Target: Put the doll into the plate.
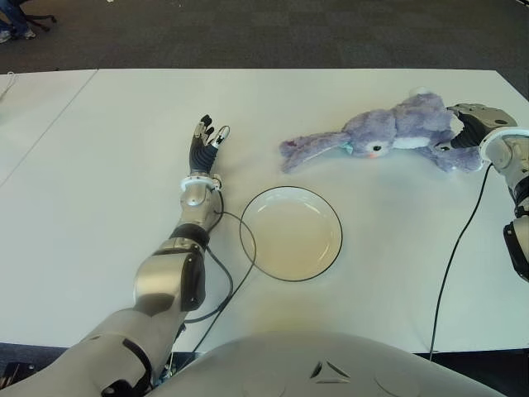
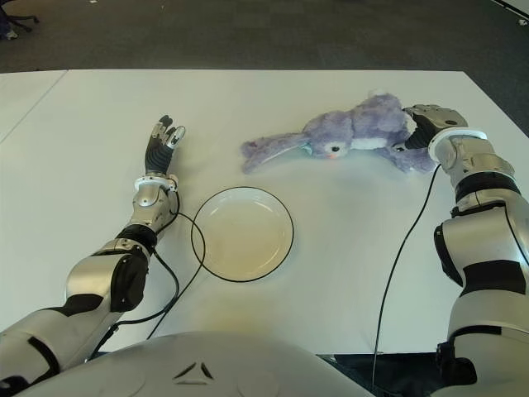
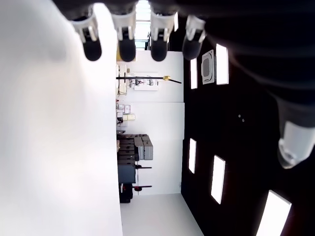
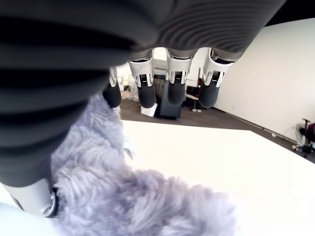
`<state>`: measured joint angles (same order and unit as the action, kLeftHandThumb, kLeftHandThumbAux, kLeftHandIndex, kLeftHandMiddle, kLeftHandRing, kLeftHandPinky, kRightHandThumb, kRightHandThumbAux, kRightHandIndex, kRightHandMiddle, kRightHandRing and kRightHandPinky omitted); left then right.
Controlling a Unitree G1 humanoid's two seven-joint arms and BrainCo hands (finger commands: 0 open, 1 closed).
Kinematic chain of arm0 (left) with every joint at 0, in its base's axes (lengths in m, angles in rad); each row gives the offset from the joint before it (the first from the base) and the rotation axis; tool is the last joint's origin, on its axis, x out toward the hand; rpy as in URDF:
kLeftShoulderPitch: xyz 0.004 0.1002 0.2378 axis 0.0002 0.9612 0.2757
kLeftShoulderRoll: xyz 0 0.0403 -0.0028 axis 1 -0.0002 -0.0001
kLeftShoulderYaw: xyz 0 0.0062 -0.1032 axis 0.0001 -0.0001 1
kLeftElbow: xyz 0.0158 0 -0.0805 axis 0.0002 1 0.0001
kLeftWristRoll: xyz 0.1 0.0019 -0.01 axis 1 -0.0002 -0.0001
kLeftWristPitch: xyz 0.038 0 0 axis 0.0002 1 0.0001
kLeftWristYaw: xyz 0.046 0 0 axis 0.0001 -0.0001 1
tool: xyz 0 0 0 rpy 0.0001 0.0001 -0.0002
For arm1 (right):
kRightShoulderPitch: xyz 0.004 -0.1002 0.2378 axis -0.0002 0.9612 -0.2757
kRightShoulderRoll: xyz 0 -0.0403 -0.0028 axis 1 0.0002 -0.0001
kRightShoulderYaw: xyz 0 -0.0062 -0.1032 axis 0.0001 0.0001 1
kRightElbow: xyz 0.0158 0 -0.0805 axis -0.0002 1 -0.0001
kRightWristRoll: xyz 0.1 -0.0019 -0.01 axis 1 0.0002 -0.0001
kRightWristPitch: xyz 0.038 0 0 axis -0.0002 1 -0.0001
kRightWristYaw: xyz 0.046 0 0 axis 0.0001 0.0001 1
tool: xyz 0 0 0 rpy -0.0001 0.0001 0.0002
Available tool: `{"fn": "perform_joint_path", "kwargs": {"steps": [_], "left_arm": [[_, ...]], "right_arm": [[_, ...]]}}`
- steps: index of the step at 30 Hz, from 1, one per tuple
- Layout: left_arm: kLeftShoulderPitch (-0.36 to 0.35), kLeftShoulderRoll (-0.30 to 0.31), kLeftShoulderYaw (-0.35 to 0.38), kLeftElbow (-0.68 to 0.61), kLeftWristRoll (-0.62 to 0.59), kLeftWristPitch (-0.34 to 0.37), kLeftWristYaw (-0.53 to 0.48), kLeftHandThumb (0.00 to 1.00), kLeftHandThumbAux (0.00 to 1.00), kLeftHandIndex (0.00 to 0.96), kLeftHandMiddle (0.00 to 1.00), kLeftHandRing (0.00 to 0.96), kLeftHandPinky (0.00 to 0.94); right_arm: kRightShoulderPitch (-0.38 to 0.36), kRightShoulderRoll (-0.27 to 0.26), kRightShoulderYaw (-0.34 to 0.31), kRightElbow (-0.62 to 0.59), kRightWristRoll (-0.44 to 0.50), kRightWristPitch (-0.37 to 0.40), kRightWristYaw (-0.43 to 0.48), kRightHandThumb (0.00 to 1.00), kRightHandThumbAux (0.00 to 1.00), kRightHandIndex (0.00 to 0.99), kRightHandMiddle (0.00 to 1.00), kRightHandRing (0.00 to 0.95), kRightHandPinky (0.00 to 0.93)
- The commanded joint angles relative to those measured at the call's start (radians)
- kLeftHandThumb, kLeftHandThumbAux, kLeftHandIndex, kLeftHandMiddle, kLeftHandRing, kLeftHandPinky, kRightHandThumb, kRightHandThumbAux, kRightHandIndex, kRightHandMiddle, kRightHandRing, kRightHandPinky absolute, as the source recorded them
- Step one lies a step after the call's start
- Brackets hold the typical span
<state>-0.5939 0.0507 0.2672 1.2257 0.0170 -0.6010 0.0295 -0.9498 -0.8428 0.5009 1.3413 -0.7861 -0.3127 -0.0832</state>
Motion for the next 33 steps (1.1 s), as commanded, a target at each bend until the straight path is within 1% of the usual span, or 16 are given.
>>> {"fn": "perform_joint_path", "kwargs": {"steps": [1, 6, 9, 10, 15, 16, 17, 18, 19, 21, 22, 25, 26, 27, 28, 33], "left_arm": [[0.191, -0.053, 0.009, 0.130, -0.007, 0.120, -0.016, 0.000, 0.483, 0.015, 0.064, 0.055, 0.037], [0.192, -0.050, 0.004, 0.130, -0.001, 0.118, -0.018, 0.000, 0.486, 0.011, 0.065, 0.055, 0.032], [0.192, -0.049, 0.007, 0.130, -0.005, 0.122, -0.026, 0.000, 0.492, 0.010, 0.062, 0.054, 0.031], [0.192, -0.049, 0.007, 0.130, -0.006, 0.122, -0.027, 0.000, 0.494, 0.011, 0.060, 0.053, 0.030], [0.192, -0.050, 0.009, 0.130, -0.008, 0.122, -0.026, 0.000, 0.500, 0.011, 0.059, 0.052, 0.030], [0.190, -0.050, 0.012, 0.130, -0.010, 0.122, -0.028, 0.000, 0.501, 0.015, 0.060, 0.051, 0.024], [0.190, -0.050, 0.009, 0.129, -0.008, 0.121, -0.024, 0.000, 0.501, 0.015, 0.061, 0.051, 0.023], [0.191, -0.050, 0.008, 0.129, -0.006, 0.121, -0.022, 0.000, 0.501, 0.018, 0.064, 0.054, 0.029], [0.191, -0.050, 0.006, 0.129, -0.004, 0.121, -0.020, 0.000, 0.501, 0.018, 0.064, 0.054, 0.031], [0.191, -0.050, 0.007, 0.129, -0.005, 0.121, -0.022, 0.000, 0.502, 0.019, 0.067, 0.057, 0.035], [0.191, -0.050, 0.008, 0.129, -0.006, 0.121, -0.024, 0.000, 0.501, 0.016, 0.068, 0.059, 0.041], [0.190, -0.050, 0.009, 0.129, -0.008, 0.124, -0.027, 0.000, 0.502, 0.013, 0.069, 0.061, 0.044], [0.190, -0.051, 0.009, 0.129, -0.007, 0.124, -0.026, 0.000, 0.505, 0.013, 0.070, 0.063, 0.045], [0.190, -0.051, 0.008, 0.129, -0.007, 0.124, -0.026, 0.000, 0.506, 0.013, 0.071, 0.064, 0.045], [0.191, -0.051, 0.008, 0.129, -0.006, 0.124, -0.025, 0.000, 0.506, 0.013, 0.071, 0.064, 0.045], [0.190, -0.053, 0.019, 0.129, -0.018, 0.123, -0.037, 0.000, 0.511, 0.019, 0.074, 0.066, 0.040]], "right_arm": [[0.056, 0.051, -0.016, 0.012, 0.030, 0.028, -0.002, 0.295, 0.653, 0.043, 0.000, 0.000, 0.000], [0.065, 0.060, -0.012, 0.011, 0.028, 0.030, -0.008, 0.298, 0.673, 0.047, 0.000, 0.000, 0.000], [0.073, 0.067, -0.002, 0.012, 0.023, 0.029, -0.012, 0.286, 0.709, 0.054, 0.006, 0.004, 0.043], [0.076, 0.070, 0.000, 0.011, 0.022, 0.030, -0.013, 0.283, 0.722, 0.057, 0.024, 0.025, 0.067], [0.085, 0.098, 0.009, 0.012, 0.017, 0.041, -0.019, 0.284, 0.744, 0.063, 0.059, 0.063, 0.103], [0.088, 0.108, 0.011, 0.012, 0.016, 0.046, -0.023, 0.288, 0.759, 0.074, 0.125, 0.135, 0.157], [0.096, 0.122, 0.010, 0.013, 0.018, 0.054, -0.035, 0.290, 0.760, 0.076, 0.136, 0.147, 0.166], [0.101, 0.131, 0.009, 0.014, 0.019, 0.058, -0.044, 0.334, 0.773, 0.100, 0.299, 0.357, 0.352], [0.109, 0.141, 0.007, 0.015, 0.022, 0.063, -0.057, 0.349, 0.775, 0.107, 0.340, 0.411, 0.399], [0.126, 0.160, -0.003, 0.017, 0.033, 0.072, -0.082, 0.390, 0.778, 0.126, 0.469, 0.534, 0.546], [0.135, 0.169, -0.010, 0.018, 0.040, 0.075, -0.094, 0.419, 0.781, 0.153, 0.538, 0.596, 0.641], [0.169, 0.203, -0.027, 0.020, 0.063, 0.085, -0.140, 0.433, 0.782, 0.183, 0.597, 0.658, 0.725], [0.179, 0.213, -0.030, 0.020, 0.068, 0.087, -0.155, 0.618, 0.746, 0.345, 0.637, 0.697, 0.761], [0.184, 0.218, -0.032, 0.020, 0.071, 0.089, -0.164, 0.649, 0.740, 0.372, 0.644, 0.703, 0.767], [0.192, 0.226, -0.033, 0.020, 0.073, 0.091, -0.178, 0.673, 0.735, 0.393, 0.649, 0.708, 0.772], [0.219, 0.272, -0.055, 0.026, 0.098, 0.103, -0.238, 0.681, 0.728, 0.415, 0.693, 0.743, 0.777]]}}
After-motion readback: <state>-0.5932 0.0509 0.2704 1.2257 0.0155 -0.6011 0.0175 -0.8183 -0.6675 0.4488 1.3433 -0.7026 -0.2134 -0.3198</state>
